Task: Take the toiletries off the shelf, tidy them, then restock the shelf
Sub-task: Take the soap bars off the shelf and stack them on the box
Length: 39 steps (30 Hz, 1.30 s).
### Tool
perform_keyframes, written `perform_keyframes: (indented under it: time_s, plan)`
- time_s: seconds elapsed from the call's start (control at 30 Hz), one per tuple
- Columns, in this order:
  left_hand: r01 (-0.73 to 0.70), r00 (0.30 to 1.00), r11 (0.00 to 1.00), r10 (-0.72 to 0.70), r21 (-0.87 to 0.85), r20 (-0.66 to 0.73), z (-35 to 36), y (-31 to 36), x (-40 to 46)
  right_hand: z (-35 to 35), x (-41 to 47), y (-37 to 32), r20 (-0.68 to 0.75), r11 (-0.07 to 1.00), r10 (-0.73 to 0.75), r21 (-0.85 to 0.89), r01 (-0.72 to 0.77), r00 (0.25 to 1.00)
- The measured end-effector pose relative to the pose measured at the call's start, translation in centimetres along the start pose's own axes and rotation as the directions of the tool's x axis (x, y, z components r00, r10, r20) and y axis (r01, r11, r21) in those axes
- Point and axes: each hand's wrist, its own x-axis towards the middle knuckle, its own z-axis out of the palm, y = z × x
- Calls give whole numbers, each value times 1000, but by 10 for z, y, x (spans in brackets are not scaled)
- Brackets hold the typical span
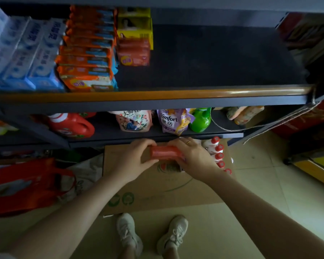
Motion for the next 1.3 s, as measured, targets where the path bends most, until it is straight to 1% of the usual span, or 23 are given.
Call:
perform_keyframes:
  time_s: [0.03, 0.1, 0.17, 0.23, 0.33, 0.43, 0.53, 0.57, 0.67, 0.7, 0.77, 0.8, 0.87, 0.9, 0.93, 0.97, 1.0, 1.03, 1.1, 1.13, 1.2, 1.23, 1.3]
  plan:
    - [61, 998, 998, -61, -27, 19, 8, -5, -1, 5, 0, 8, 28, 1000, 21, -6, -21, 999]
    - [248, 968, 964, -242, -94, 71, 31, -22, -1, 18, 3, 27, 52, 991, 120, 52, -123, 991]
    - [461, 887, 868, -443, -185, 131, 59, -43, 1, 33, 8, 47, 26, 946, 266, 187, -266, 964]
    - [599, 801, 760, -568, -252, 191, 90, -68, 3, 50, 14, 68, 29, 881, 388, 282, -380, 921]
    - [689, 725, 678, -648, -257, 234, 132, -100, 7, 71, 24, 94, 50, 842, 445, 319, -436, 894]
    - [714, 700, 646, -678, -272, 227, 162, -114, 14, 82, 29, 108, 98, 863, 384, 316, -394, 918]
    - [727, 686, 626, -681, -281, 258, 180, -118, 22, 87, 33, 115, 161, 858, 356, 335, -390, 921]
    - [716, 698, 653, -667, -245, 261, 184, -118, 25, 89, 35, 117, 167, 857, 351, 339, -388, 921]
    - [621, 767, 782, -593, -50, 244, 186, -114, 29, 86, 39, 116, 135, 865, 325, 358, -352, 936]
    - [595, 782, 803, -568, -35, 255, 182, -111, 28, 82, 40, 113, 115, 871, 312, 361, -333, 943]
    - [576, 796, 814, -540, -68, 275, 164, -101, 25, 70, 45, 104, 86, 892, 264, 358, -277, 961]
    - [563, 810, 822, -526, -91, 258, 151, -95, 24, 62, 49, 97, 76, 899, 231, 364, -243, 970]
    - [487, 870, 865, -467, -123, 157, 115, -80, 23, 43, 60, 80, 33, 902, 169, 398, -168, 985]
    - [404, 915, 909, -399, -104, 62, 93, -70, 23, 33, 68, 70, -11, 909, 135, 400, -120, 991]
    - [283, 957, 958, -284, -37, -57, 70, -60, 24, 24, 76, 59, -68, 920, 101, 385, -68, 993]
    - [157, 976, 985, -144, 71, -161, 46, -52, 26, 14, 85, 47, -127, 933, 70, 359, -20, 989]
    - [48, 968, 979, 3, 197, -252, 22, -44, 28, 5, 94, 35, -184, 944, 45, 330, 18, 982]
    - [-22, 944, 949, 124, 315, -306, 0, -38, 31, -3, 103, 22, -235, 951, 28, 306, 47, 972]
    - [-48, 906, 860, 252, 508, -341, -43, -28, 39, -17, 123, -2, -324, 957, 8, 276, 87, 946]
    - [-33, 899, 812, 279, 583, -338, -62, -26, 44, -21, 132, -12, -362, 962, 15, 258, 85, 932]
    - [15, 909, 726, 277, 688, -312, -93, -23, 54, -28, 148, -29, -423, 976, 47, 211, 47, 905]
    - [40, 920, 697, 254, 716, -299, -105, -22, 58, -31, 156, -36, -451, 984, 51, 177, 34, 891]
    - [77, 935, 678, 204, 731, -288, -125, -23, 68, -38, 175, -43, -488, 999, 25, 49, -2, 872]
